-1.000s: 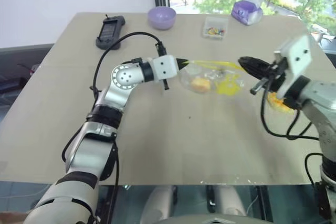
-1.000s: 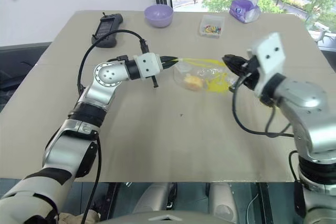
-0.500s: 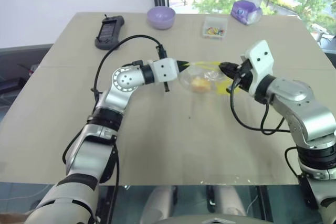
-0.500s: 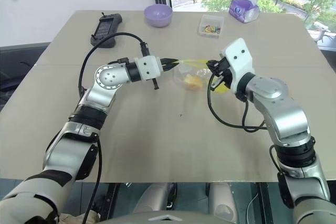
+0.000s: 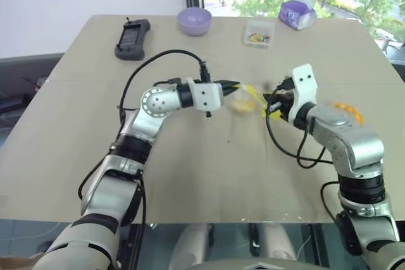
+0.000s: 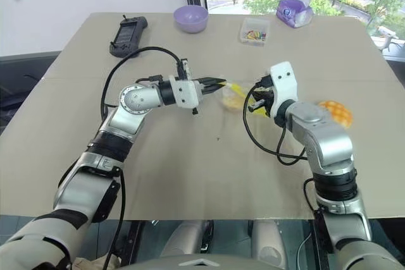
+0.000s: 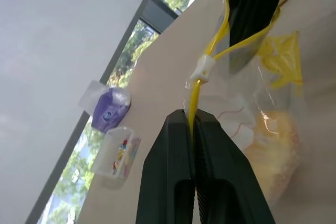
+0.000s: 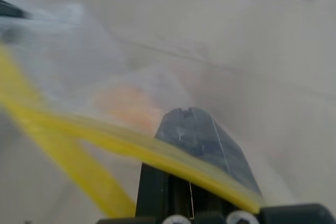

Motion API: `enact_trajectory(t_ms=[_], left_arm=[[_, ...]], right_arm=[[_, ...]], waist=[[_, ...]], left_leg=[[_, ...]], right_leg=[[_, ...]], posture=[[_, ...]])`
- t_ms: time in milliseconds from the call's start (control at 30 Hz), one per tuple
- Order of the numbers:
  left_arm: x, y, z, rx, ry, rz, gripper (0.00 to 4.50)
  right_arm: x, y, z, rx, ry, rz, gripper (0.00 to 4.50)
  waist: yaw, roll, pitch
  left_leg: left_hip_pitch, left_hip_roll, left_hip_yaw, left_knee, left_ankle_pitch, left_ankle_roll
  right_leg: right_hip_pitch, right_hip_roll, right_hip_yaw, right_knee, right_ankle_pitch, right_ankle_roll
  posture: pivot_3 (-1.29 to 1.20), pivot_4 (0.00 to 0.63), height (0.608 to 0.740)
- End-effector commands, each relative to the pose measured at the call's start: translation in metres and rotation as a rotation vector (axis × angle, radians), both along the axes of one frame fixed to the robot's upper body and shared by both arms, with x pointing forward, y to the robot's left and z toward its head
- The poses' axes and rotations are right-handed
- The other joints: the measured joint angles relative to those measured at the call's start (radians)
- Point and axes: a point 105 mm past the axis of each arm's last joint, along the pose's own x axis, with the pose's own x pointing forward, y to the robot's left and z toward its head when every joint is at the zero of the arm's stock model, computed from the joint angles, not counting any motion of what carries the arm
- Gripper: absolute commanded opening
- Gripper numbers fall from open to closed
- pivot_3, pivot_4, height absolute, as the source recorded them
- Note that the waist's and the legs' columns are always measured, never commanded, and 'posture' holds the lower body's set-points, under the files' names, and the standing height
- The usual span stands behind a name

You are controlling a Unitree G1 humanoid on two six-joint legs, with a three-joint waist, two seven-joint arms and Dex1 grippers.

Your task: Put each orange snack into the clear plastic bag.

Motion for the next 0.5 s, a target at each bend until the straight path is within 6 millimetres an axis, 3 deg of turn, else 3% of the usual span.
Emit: enact_trajectory(t_ms=[33, 100, 300, 400, 500], left_arm=[[0.001, -0.004, 0.015, -0.012, -0.09, -0.006, 0.0], [0.007, 0.001, 0.019, -0.017, -0.106, 0.032, 0.0], [0.008, 0.012, 0.007, -0.009, -0.083, 0.079, 0.0], [0.004, 0.012, -0.002, -0.016, -0.057, 0.085, 0.0], [0.01, 0.012, 0.006, -0.015, -0.101, 0.116, 0.0]], right_arm=[[0.002, -0.015, -0.017, -0.171, 0.002, -0.037, 0.05], [-0.006, -0.017, -0.033, -0.34, 0.005, 0.033, 0.05], [-0.028, -0.007, -0.042, -0.389, 0.024, 0.173, 0.05], [-0.016, -0.012, -0.033, -0.372, -0.034, 0.1, 0.05], [0.016, -0.034, -0.004, -0.399, -0.172, -0.073, 0.05]], waist=[[0.002, 0.0, 0.0], [0.003, 0.0, 0.0], [-0.021, 0.0, 0.0], [-0.026, 0.0, 0.0], [-0.023, 0.0, 0.0]], left_leg=[[0.0, 0.0, 0.0, 0.0, 0.0, 0.0], [0.0, -0.001, 0.0, 0.0, 0.0, 0.0], [0.0, 0.0, 0.0, -0.001, 0.0, 0.0], [0.0, 0.0, 0.001, 0.0, 0.0, 0.0], [0.0, 0.0, 0.0, 0.001, 0.0, 0.0]], right_leg=[[0.0, 0.0, 0.0, 0.0, 0.0, 0.0], [0.0, 0.0, 0.0, 0.0, 0.0, 0.0], [-0.001, 0.0, 0.0, -0.001, 0.0, 0.0], [0.0, 0.0, 0.001, 0.0, 0.0, 0.0], [0.0, 0.001, 0.001, 0.001, 0.0, 0.0]], posture=[[0.0, 0.15, 0.74], [0.0, 0.15, 0.74], [0.0, 0.15, 0.74], [0.0, 0.15, 0.74], [0.0, 0.15, 0.74]])
